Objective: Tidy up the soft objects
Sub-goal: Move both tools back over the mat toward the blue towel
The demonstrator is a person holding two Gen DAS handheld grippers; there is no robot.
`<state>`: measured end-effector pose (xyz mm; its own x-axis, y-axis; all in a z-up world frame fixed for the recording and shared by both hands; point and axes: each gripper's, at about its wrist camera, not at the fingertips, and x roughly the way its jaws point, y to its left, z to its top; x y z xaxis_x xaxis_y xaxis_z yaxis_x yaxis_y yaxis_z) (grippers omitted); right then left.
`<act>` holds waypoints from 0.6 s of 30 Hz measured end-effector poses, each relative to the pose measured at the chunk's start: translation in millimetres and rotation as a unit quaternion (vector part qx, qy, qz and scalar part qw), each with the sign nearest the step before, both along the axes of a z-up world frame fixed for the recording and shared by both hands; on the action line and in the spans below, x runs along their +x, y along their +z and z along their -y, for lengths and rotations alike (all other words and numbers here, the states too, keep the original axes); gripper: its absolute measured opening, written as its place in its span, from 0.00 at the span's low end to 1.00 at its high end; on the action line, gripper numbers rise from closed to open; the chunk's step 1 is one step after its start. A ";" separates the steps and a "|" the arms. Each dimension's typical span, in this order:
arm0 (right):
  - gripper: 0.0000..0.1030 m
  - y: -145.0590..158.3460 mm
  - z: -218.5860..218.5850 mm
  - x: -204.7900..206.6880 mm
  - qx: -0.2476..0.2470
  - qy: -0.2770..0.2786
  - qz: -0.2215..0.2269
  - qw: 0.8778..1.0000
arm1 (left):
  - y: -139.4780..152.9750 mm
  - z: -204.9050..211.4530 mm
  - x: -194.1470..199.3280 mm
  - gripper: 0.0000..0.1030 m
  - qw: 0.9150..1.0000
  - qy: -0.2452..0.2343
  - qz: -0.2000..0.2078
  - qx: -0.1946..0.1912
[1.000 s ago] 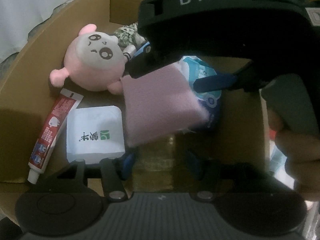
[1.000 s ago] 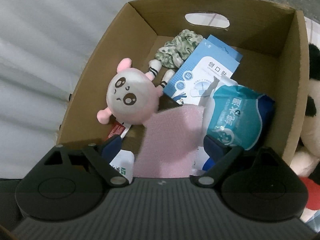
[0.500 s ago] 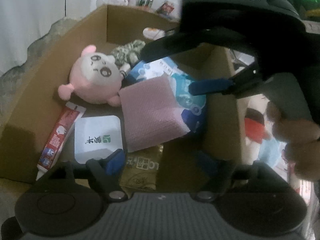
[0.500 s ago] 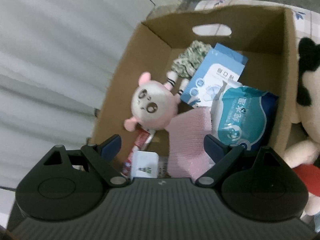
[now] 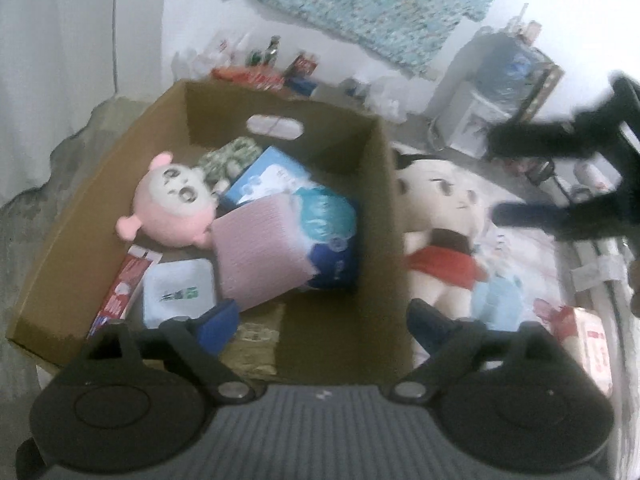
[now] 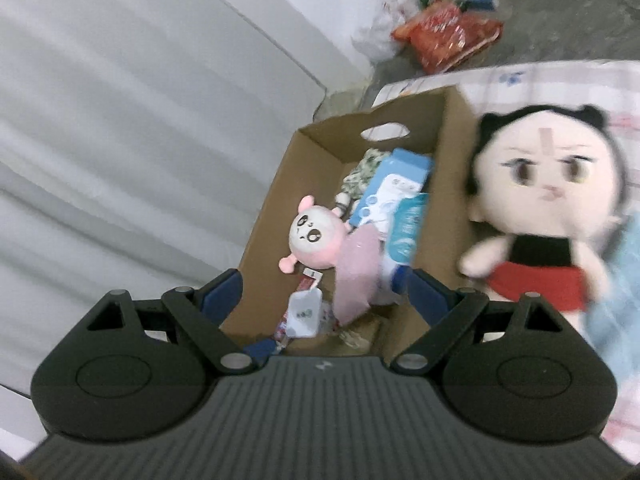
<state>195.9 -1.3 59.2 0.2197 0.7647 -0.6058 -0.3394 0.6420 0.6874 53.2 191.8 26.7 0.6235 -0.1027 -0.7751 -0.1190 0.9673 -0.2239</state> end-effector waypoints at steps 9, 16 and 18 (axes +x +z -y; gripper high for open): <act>0.87 26.0 137.9 -76.8 -0.018 -0.092 0.060 0.994 | 23.9 71.3 -25.9 0.93 0.994 -0.083 0.059 0.030; 0.87 15.4 227.7 -130.4 -0.036 -0.179 0.063 0.981 | 15.1 141.2 -34.4 0.93 0.984 -0.164 0.071 0.025; 0.87 7.2 242.5 -141.6 -0.042 -0.196 0.062 0.978 | 6.5 159.8 -34.3 0.93 0.980 -0.185 0.068 0.026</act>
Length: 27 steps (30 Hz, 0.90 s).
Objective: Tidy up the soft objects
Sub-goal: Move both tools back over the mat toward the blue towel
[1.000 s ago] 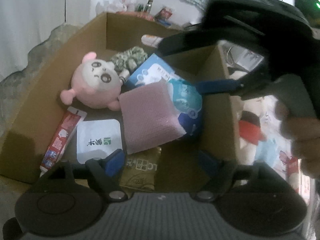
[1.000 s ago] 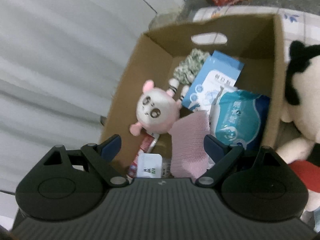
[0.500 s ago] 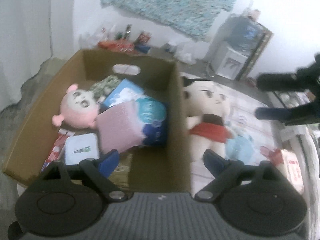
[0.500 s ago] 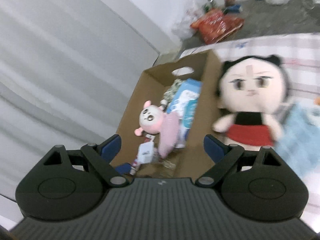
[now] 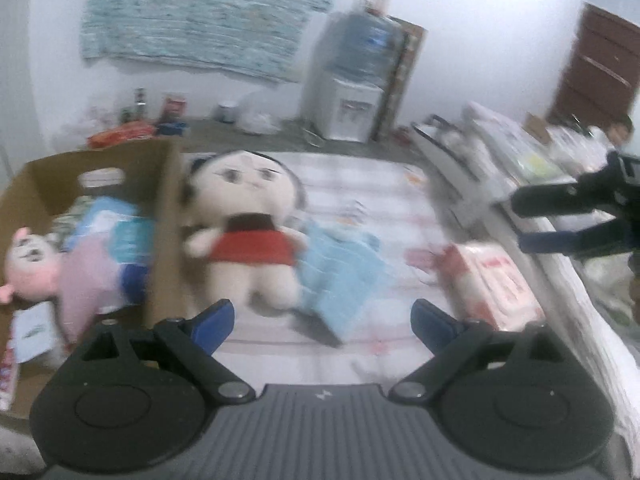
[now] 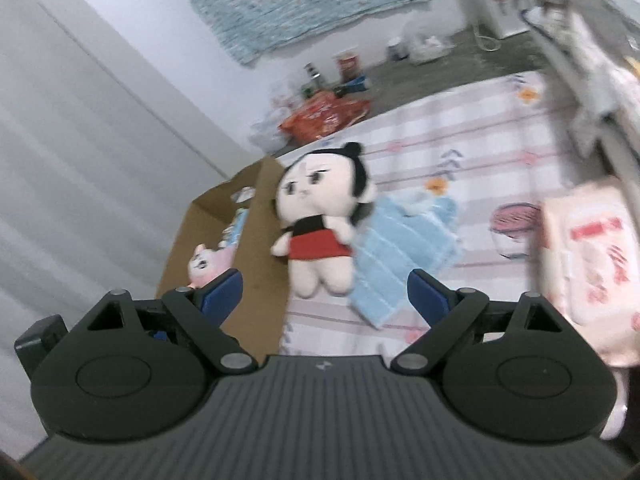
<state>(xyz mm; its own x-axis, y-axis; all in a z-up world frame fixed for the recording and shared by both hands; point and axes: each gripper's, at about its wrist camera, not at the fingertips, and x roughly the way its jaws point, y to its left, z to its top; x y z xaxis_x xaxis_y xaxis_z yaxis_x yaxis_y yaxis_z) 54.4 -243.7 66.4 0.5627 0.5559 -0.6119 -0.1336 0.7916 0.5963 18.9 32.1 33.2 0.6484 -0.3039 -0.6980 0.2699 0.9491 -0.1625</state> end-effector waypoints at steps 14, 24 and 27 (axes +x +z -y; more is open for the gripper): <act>0.45 -63.3 -25.2 58.5 -0.122 0.021 0.033 0.992 | -60.4 66.7 48.1 0.69 0.998 -0.007 0.019 0.066; 0.36 -118.8 -81.0 142.2 -0.217 0.121 0.072 0.966 | -100.2 75.5 80.6 0.40 0.995 -0.028 -0.026 0.097; 0.36 -133.6 -95.3 160.8 -0.240 0.146 0.076 0.957 | -106.4 73.4 83.9 0.38 0.994 -0.029 -0.036 0.096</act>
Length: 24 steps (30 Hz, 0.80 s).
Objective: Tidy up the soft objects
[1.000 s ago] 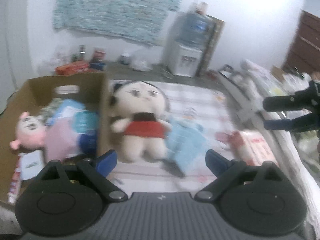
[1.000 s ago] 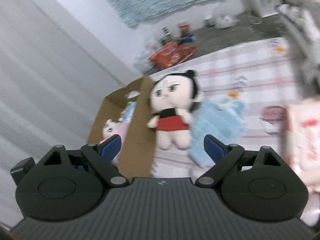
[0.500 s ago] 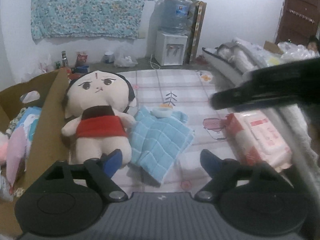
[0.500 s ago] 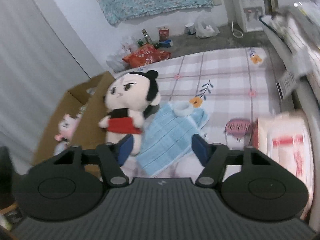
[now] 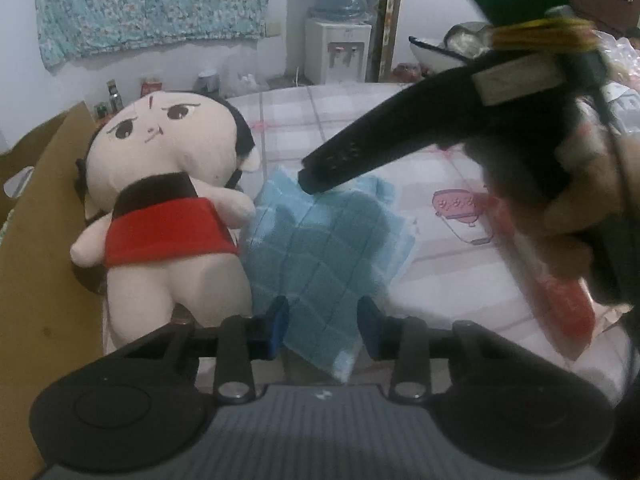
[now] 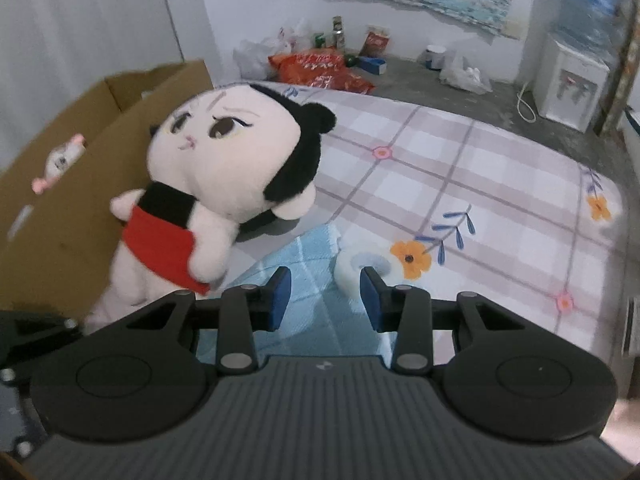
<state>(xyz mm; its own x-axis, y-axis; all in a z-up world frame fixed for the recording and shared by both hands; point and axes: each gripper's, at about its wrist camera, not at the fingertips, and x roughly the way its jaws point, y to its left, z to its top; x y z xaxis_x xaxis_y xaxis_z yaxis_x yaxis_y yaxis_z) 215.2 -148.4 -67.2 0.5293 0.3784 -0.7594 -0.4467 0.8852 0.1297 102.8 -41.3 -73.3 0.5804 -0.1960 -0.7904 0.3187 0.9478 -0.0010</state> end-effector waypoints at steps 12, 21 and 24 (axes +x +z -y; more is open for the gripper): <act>0.14 -34.2 -6.7 32.2 -0.046 0.000 -0.017 0.999 | -15.8 -8.5 6.9 0.37 0.999 0.003 -0.031 -0.010; 0.14 13.0 31.1 -4.3 0.029 -0.055 0.007 0.998 | -3.8 -14.5 -7.6 0.44 1.000 -0.010 -0.011 -0.018; 0.14 31.4 48.8 -32.7 0.068 -0.073 -0.004 0.995 | 6.0 -21.0 -19.5 0.53 0.999 -0.021 -0.006 -0.029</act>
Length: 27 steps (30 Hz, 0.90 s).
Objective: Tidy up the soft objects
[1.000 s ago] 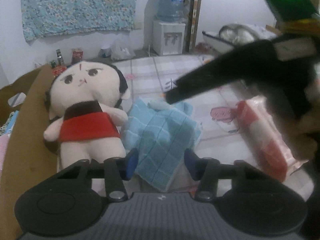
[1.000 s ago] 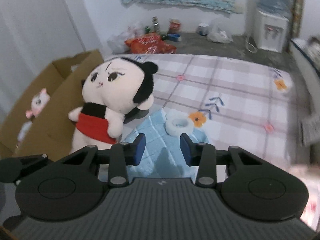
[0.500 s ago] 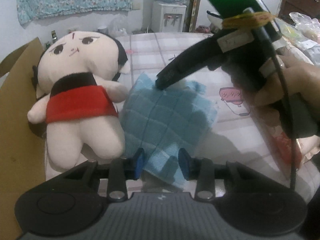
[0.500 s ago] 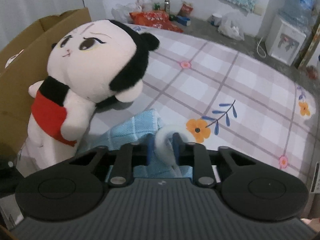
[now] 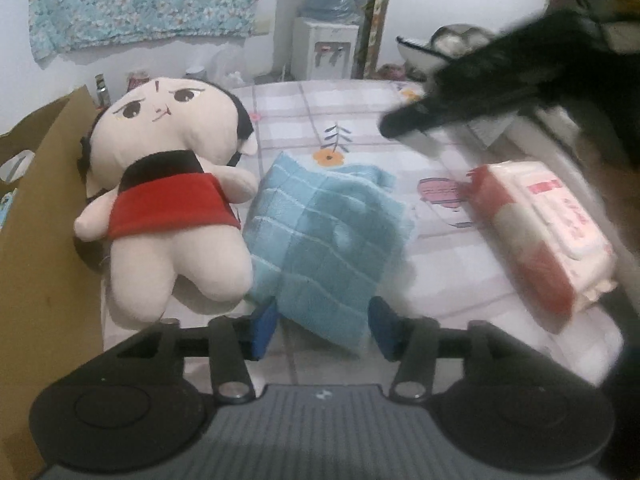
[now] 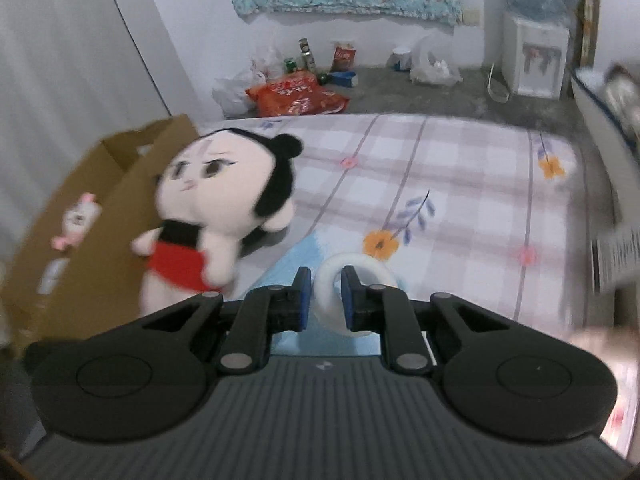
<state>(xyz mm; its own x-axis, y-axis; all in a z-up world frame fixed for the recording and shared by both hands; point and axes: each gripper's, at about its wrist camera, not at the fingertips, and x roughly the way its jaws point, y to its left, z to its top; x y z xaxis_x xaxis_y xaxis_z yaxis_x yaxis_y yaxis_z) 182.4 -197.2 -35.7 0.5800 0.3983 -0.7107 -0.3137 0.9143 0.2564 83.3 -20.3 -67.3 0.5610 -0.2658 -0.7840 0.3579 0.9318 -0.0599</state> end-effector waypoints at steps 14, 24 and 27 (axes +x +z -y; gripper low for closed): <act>0.15 -49.6 -12.5 -108.2 0.117 -0.006 -0.176 0.977 | -1.2 -17.7 -77.2 0.61 0.997 -0.065 -0.044 -0.013; 0.27 -82.6 -26.5 -117.1 0.158 -0.019 -0.212 0.964 | -14.0 -9.4 -84.3 0.61 0.997 -0.078 -0.029 0.008; 0.36 -85.1 -15.9 -118.2 0.190 -0.034 -0.216 0.957 | -14.0 -5.3 -83.9 0.61 0.996 -0.086 -0.024 0.011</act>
